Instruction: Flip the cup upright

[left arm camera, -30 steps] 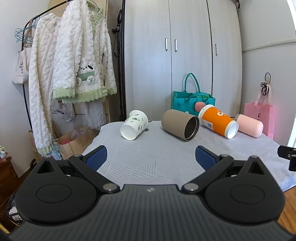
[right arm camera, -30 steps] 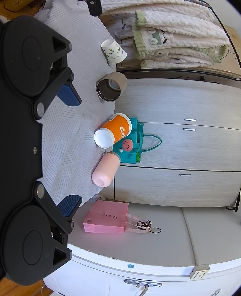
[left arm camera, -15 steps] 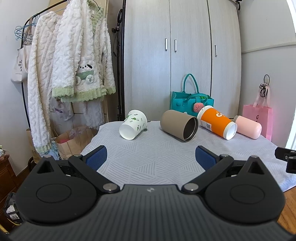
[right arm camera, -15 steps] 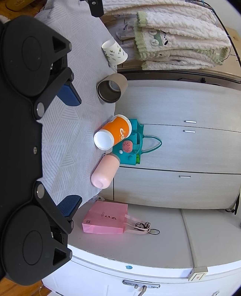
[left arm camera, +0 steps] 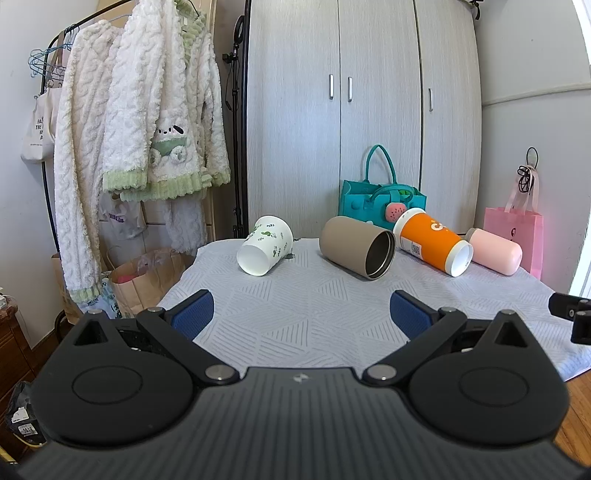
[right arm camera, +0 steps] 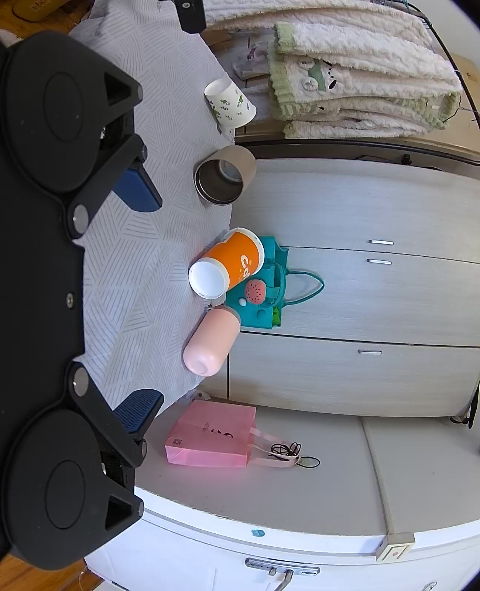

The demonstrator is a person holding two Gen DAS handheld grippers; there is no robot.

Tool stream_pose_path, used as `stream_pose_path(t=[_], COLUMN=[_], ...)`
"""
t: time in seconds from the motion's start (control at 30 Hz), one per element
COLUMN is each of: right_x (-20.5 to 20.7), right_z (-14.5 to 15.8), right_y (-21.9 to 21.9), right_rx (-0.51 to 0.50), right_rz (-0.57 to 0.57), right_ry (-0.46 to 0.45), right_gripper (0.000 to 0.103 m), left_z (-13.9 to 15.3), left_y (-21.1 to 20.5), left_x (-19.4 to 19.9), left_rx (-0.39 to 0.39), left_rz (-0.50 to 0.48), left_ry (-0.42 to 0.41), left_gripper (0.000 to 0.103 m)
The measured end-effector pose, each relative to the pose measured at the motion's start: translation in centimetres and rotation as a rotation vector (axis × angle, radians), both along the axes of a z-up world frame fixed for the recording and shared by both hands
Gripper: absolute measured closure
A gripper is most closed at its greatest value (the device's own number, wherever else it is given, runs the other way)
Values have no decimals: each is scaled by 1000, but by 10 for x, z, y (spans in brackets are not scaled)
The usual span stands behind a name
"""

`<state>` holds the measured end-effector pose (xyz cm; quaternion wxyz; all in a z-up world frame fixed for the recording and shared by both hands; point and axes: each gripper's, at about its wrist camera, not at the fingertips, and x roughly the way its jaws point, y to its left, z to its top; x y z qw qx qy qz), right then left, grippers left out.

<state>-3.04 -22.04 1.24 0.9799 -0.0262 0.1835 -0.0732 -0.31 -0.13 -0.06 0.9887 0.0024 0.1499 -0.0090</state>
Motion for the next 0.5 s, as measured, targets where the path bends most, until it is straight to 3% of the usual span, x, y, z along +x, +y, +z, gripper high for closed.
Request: stream_pose_path(t=[0.5], right_x=[2], right_z=[-1], right_y=[-2], right_rx=[5], right_rz=[-2], right_ry=[10], right_gripper=[0], left_z=[0], left_y=[0], left_x=[0], left_rx=[-3], left_rz=[-1], left_ry=[0], left_gripper=[0])
